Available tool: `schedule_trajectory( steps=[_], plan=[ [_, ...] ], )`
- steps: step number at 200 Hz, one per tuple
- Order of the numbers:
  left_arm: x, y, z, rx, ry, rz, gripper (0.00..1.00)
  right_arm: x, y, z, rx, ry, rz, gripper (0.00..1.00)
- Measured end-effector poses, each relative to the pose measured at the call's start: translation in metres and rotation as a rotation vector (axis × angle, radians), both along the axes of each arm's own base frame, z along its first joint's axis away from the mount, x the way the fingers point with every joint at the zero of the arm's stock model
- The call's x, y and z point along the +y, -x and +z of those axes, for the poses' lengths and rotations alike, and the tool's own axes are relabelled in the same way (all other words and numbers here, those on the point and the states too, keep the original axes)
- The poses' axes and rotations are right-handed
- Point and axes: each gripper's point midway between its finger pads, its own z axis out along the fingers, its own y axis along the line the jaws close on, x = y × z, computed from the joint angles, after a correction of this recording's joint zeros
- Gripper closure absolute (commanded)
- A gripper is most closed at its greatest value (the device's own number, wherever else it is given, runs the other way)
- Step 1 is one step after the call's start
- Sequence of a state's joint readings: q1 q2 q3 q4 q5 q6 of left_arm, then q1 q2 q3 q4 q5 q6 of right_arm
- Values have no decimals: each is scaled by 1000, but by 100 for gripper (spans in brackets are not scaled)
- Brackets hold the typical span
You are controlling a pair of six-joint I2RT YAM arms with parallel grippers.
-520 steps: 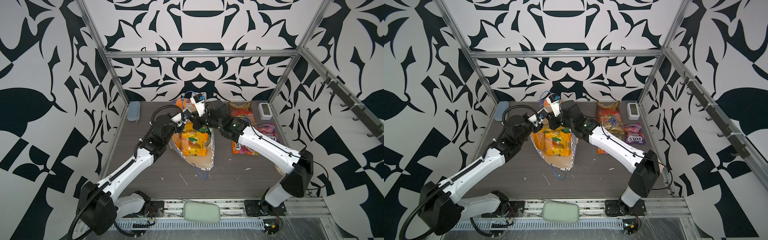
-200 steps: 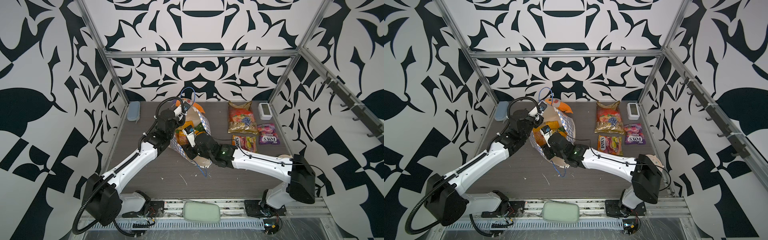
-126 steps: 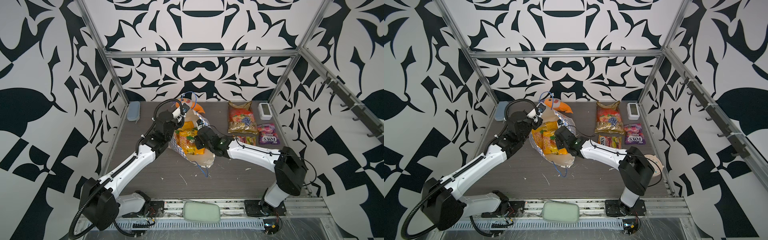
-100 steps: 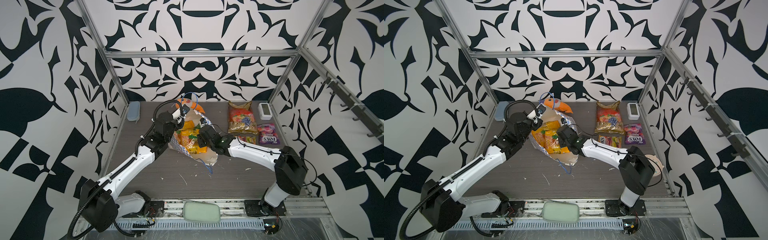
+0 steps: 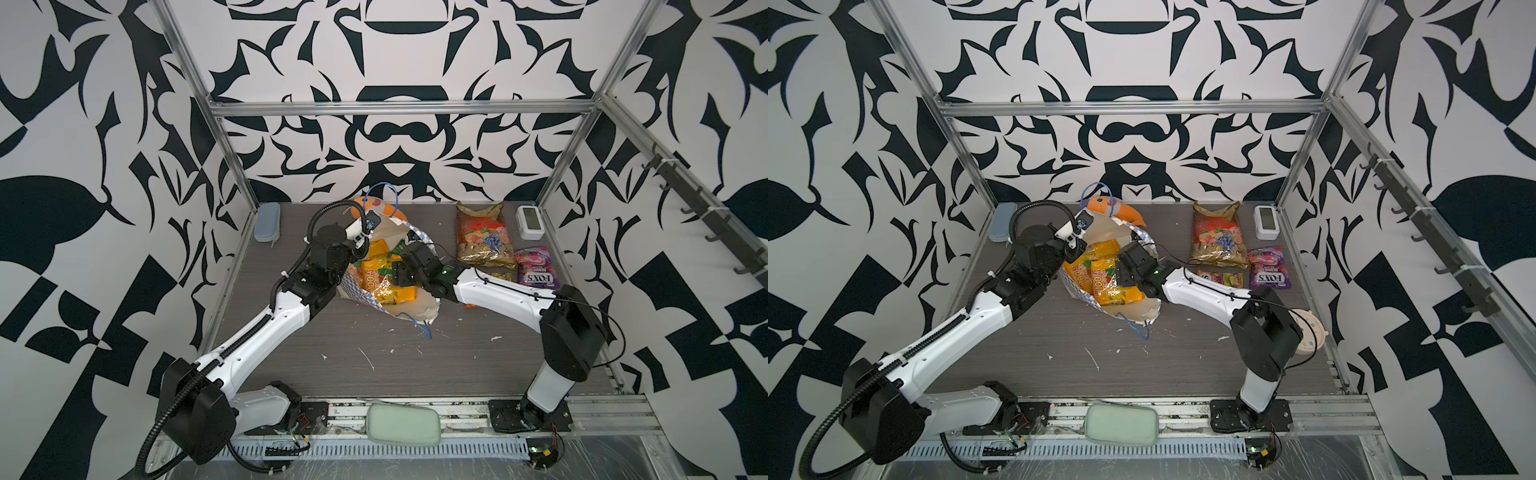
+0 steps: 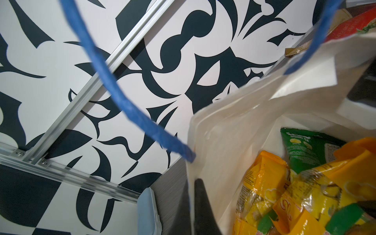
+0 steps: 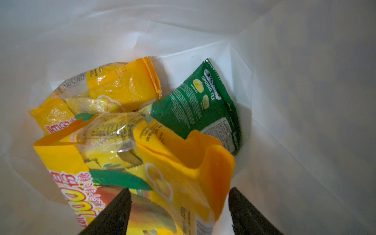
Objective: Take the snacks out of the paper bag
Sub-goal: Pick up the snack from the paper bag.
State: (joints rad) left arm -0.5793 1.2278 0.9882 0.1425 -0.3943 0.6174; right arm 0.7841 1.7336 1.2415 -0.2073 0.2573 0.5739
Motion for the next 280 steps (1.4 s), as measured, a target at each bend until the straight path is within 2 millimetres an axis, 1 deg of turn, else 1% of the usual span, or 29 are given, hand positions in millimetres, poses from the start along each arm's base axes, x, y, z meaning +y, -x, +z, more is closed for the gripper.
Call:
schedule_trajectory(
  steps=[25,52,83,114,137,142,149,160,166,171,177,190,203,233,262,280],
  plan=[
    [-1,0,0,1,1,-5,100,-7,-4,-6,11,35,-48,16],
    [-2,1,0,1,2,-10,100,-8,-7,-4,0,32,-69,15],
    [-2,1,0,1,2,-11,100,5,-14,-3,-8,-35,-40,13],
    [-2,1,0,1,3,-11,100,26,-22,-13,8,-115,33,14],
    [-1,0,0,0,3,-8,100,44,-28,-14,2,-200,105,23],
    [-1,0,0,0,4,-7,100,47,-29,-13,3,-220,123,28],
    [-1,0,0,1,5,-6,100,52,-31,-13,2,-248,144,39],
    [-1,0,-1,1,6,-6,100,57,-33,-13,1,-276,175,50],
    [-1,0,-1,1,9,-4,100,60,-34,-14,4,-289,191,57],
    [0,0,-2,2,8,-3,100,63,-35,-15,11,-304,197,61],
    [0,0,-4,5,8,-2,100,66,-35,-16,14,-316,213,63],
    [0,0,-6,9,6,1,100,74,-35,-16,16,-345,248,62],
    [1,0,-6,9,8,5,100,81,-32,-13,18,-374,284,53],
    [2,0,-6,9,8,10,100,97,-29,-3,17,-438,358,40],
    [1,-1,-8,12,9,8,100,105,-30,-3,21,-452,385,35],
    [0,-2,-8,13,10,7,100,108,-32,-4,20,-452,396,35]
  ],
)
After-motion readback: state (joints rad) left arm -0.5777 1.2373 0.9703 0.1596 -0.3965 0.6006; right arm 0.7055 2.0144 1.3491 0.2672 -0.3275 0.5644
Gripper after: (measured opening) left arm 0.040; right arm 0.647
